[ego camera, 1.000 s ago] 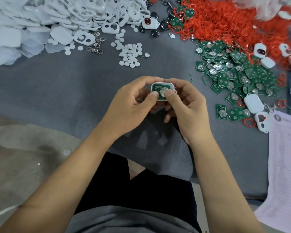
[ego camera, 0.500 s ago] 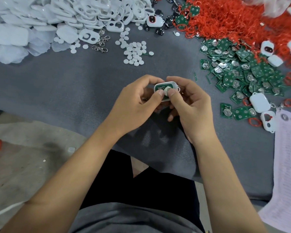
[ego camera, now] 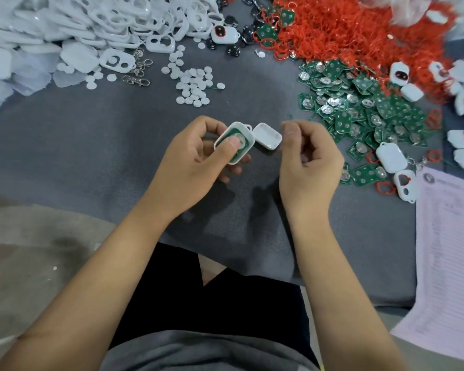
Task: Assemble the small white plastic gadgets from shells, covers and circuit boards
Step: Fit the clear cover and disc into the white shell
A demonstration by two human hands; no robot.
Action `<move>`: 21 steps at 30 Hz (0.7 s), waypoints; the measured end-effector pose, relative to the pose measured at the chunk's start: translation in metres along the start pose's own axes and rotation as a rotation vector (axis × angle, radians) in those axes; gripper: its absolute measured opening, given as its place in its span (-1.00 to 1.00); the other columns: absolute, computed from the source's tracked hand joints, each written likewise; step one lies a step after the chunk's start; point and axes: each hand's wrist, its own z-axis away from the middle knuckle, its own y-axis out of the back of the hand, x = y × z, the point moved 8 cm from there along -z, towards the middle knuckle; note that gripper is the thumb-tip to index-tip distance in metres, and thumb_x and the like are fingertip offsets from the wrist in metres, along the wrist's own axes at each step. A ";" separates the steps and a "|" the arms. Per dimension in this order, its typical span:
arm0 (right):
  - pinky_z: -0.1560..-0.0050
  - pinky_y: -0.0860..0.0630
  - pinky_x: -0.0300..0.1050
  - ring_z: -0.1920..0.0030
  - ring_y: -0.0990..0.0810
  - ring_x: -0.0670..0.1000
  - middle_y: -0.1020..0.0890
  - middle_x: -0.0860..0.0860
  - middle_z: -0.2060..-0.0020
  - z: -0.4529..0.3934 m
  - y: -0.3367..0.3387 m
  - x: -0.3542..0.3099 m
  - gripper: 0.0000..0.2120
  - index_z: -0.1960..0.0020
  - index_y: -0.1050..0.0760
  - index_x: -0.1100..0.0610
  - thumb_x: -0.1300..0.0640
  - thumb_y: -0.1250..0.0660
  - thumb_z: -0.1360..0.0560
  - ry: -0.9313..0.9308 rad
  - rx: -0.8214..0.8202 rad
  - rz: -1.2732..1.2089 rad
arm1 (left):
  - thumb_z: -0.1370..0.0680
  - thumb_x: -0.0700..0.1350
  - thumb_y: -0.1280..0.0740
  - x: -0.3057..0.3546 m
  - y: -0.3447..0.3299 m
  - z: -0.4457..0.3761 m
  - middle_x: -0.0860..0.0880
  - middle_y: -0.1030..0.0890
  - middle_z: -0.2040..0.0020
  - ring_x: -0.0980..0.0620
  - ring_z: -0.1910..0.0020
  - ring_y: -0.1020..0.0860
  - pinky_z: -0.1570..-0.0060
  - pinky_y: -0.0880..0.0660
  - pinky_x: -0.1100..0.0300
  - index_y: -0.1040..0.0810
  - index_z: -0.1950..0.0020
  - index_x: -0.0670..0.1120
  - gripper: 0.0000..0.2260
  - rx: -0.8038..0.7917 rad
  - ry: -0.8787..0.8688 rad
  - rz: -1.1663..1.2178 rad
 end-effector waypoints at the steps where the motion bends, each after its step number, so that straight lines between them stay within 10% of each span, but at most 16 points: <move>1: 0.20 -0.39 -0.20 0.24 -0.49 -0.10 -0.61 -0.01 0.25 0.000 0.003 0.002 -0.88 -0.03 -0.65 0.11 0.15 -0.32 -0.63 -0.007 0.039 0.075 | -0.67 -0.06 -0.35 -0.001 0.001 -0.001 0.00 -0.77 0.06 0.02 0.20 -0.72 0.31 -0.58 0.25 -0.51 -0.11 -0.06 -0.90 -0.003 -0.003 -0.008; 6: -0.19 -0.34 -0.09 -0.20 -0.42 0.17 -0.54 0.12 -0.12 0.002 -0.015 0.006 -0.61 -0.38 -0.55 0.12 0.02 -0.40 -0.59 -0.011 -0.106 0.465 | -0.68 -0.08 -0.30 -0.004 0.002 -0.001 0.00 -0.77 0.03 0.20 0.28 -0.61 0.31 -0.48 0.34 -0.57 -0.24 -0.04 -0.84 0.000 0.001 0.026; 13: -0.11 -0.35 -0.01 -0.14 -0.44 0.16 -0.53 0.09 -0.12 0.002 -0.026 0.004 -0.69 -0.29 -0.61 0.07 -0.07 -0.29 -0.67 0.074 -0.202 0.675 | -0.69 -0.16 -0.32 -0.002 0.006 -0.002 -0.03 -0.74 0.06 0.07 0.30 -0.61 0.34 -0.52 0.23 -0.61 -0.12 -0.13 -0.90 0.056 0.007 0.030; 18: 0.18 -0.34 -0.38 0.24 -0.52 -0.18 -0.57 -0.09 0.25 -0.002 -0.013 0.008 -0.76 0.01 -0.62 0.12 0.11 -0.22 -0.72 -0.026 -0.143 0.191 | -0.69 -0.22 -0.31 -0.004 0.009 -0.003 -0.01 -0.68 0.12 -0.02 0.25 -0.68 0.21 -0.66 0.09 -0.60 -0.10 -0.17 -0.92 0.074 0.037 0.086; 21: 0.35 -0.52 -0.25 0.30 -0.69 -0.07 -0.65 -0.02 0.24 -0.001 -0.010 0.010 -0.76 0.07 -0.50 0.00 0.07 -0.16 -0.74 -0.165 -0.132 -0.175 | -0.69 -0.21 -0.33 -0.005 0.008 -0.003 -0.02 -0.68 0.10 -0.03 0.23 -0.70 0.19 -0.67 0.11 -0.60 -0.13 -0.21 -0.91 0.066 0.050 0.102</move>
